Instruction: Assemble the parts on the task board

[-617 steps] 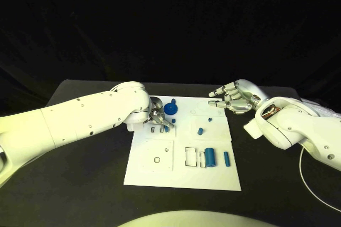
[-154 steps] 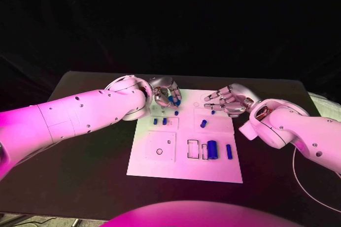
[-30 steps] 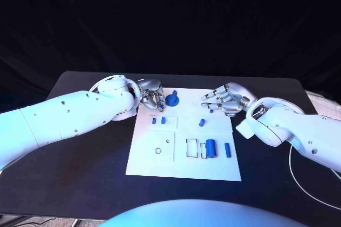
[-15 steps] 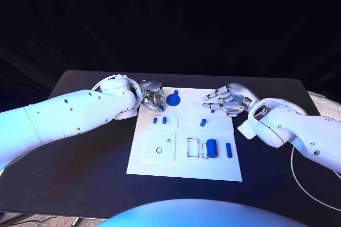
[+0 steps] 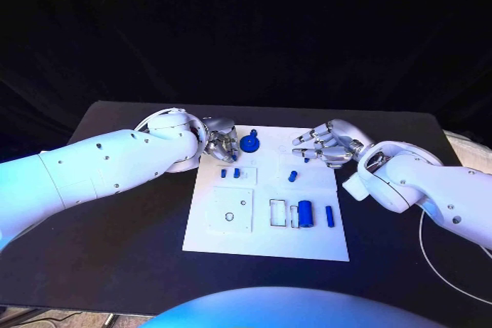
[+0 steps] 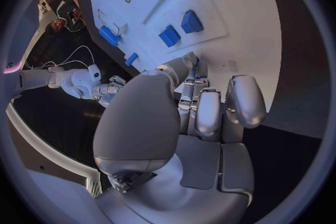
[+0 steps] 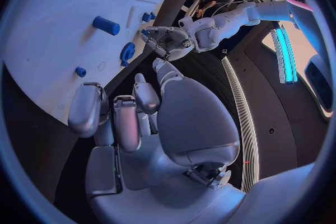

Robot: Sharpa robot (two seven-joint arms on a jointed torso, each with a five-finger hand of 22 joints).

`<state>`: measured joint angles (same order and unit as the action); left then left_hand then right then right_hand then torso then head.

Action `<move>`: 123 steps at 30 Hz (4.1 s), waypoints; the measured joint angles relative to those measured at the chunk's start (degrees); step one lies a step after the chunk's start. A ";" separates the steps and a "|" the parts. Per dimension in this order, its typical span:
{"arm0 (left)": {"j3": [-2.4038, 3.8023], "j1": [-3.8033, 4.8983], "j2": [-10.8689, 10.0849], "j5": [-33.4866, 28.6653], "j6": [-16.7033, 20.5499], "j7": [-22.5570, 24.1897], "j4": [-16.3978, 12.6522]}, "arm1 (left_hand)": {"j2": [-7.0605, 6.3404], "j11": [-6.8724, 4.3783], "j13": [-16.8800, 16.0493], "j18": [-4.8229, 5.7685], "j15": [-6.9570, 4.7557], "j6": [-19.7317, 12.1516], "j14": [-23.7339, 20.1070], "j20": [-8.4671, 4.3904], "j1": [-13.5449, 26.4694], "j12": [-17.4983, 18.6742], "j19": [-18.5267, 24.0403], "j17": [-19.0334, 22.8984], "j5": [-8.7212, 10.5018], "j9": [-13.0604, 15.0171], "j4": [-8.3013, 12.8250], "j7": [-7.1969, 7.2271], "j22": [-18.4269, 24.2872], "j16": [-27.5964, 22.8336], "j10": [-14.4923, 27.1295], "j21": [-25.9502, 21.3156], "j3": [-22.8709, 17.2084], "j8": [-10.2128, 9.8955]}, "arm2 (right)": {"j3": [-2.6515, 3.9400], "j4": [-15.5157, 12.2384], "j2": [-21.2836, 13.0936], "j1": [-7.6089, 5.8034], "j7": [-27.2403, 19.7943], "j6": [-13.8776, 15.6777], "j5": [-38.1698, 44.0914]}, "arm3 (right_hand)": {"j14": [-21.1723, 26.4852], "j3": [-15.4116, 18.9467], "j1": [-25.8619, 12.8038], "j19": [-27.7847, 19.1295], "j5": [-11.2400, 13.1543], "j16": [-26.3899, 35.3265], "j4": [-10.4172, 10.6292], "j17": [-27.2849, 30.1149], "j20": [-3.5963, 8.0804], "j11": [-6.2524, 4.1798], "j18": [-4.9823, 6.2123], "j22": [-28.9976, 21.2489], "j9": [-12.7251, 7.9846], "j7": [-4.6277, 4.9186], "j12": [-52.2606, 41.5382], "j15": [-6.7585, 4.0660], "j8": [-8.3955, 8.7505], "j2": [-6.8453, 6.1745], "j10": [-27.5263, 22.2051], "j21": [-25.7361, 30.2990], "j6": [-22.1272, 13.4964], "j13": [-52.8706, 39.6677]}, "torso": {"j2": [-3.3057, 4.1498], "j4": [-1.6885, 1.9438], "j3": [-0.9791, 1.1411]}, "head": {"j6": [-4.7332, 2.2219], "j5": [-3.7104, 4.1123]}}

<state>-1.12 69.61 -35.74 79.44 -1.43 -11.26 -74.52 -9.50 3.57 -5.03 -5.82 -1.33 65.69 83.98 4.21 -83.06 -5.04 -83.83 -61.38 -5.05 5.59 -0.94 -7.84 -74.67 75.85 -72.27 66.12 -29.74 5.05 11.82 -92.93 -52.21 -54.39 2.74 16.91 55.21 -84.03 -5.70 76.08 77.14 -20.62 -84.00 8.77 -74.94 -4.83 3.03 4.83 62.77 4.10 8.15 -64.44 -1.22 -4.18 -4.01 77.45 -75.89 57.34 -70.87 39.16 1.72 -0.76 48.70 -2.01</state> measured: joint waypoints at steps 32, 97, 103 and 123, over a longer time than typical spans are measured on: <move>-0.07 -0.06 0.45 0.17 -0.96 -0.94 1.08 | -2.28 0.81 0.03 0.00 0.43 -8.29 -0.01 0.21 3.64 1.28 -0.21 1.42 0.23 -2.00 -0.01 -0.91 -0.16 0.00 0.83 0.00 0.01 -1.45 | 0.00 0.05 0.00 0.02 0.00 -0.04 0.00 | 0.00 0.00 0.00 0.00 0.00 0.00 0.00 0.01 0.00 0.00 0.00 0.00 0.00 0.00 0.00 0.00 0.00 0.00 0.00 0.00 0.00 0.01 | -0.05 0.05 -0.02 | 0.26 0.03; -0.55 0.86 -13.94 -90.99 18.88 28.17 -12.74 | 1.50 1.32 -2.17 -3.52 1.34 -5.54 -9.33 1.74 5.28 -6.26 10.35 22.44 0.23 -1.63 -1.97 -1.64 19.84 -11.12 3.60 -33.30 5.47 1.55 | -0.39 4.38 5.04 -0.96 14.55 -11.63 50.10 | 0.21 -16.70 6.18 0.41 11.49 16.44 -1.53 16.34 -0.80 1.01 0.51 -0.84 -0.07 -0.71 59.62 0.82 0.23 -4.98 -12.64 0.77 5.02 64.64 | 0.20 0.20 -0.13 | -1.41 2.64; -0.54 0.86 -13.90 -90.94 18.95 28.33 -12.70 | 1.50 1.44 -2.36 -3.52 1.45 -6.13 -9.45 1.74 5.28 -6.83 10.35 22.58 0.23 -1.69 -1.96 -1.83 20.08 -11.12 4.12 -33.63 5.78 1.55 | -0.56 5.07 5.50 -0.91 14.06 -11.65 50.11 | 0.21 -18.19 6.57 0.41 11.87 16.43 -1.72 16.33 -0.80 0.90 0.50 -0.84 -0.07 -0.79 59.62 0.81 0.22 -4.60 -11.75 0.77 5.72 65.72 | 0.19 0.16 -0.14 | -1.26 2.58; -0.54 0.86 -13.85 -90.64 18.94 28.28 -12.54 | 1.50 1.73 -2.57 -3.52 1.76 -6.68 -9.75 1.94 5.28 -7.40 10.55 22.91 0.23 -1.74 -1.94 -1.97 20.60 -11.12 4.82 -34.50 6.46 1.55 | -0.47 7.07 6.90 -0.90 12.78 -11.48 50.14 | -0.01 -21.23 7.70 1.33 14.53 15.53 -3.97 15.39 -0.33 0.30 0.48 1.24 0.63 -1.33 58.95 0.59 -0.41 -3.45 -7.24 0.00 9.52 67.02 | 0.16 0.15 -0.15 | -0.63 2.24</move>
<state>-1.66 70.46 -49.59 -11.20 17.50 17.02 -87.06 -8.00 5.30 -7.60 -9.33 0.43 59.01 74.23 6.15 -77.79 -12.44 -73.28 -38.47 -4.82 3.85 -2.88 -9.81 -54.07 64.74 -67.46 31.62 -23.28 6.60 11.34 -85.87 -45.31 -55.29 15.52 5.43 105.35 -84.04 -26.93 83.78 78.47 -6.10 -68.47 4.80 -59.55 -5.16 3.33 5.30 64.01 4.73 6.82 -5.49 -0.62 -4.59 -7.45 70.21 -75.89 66.87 -3.85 39.32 1.87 -0.91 48.08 0.24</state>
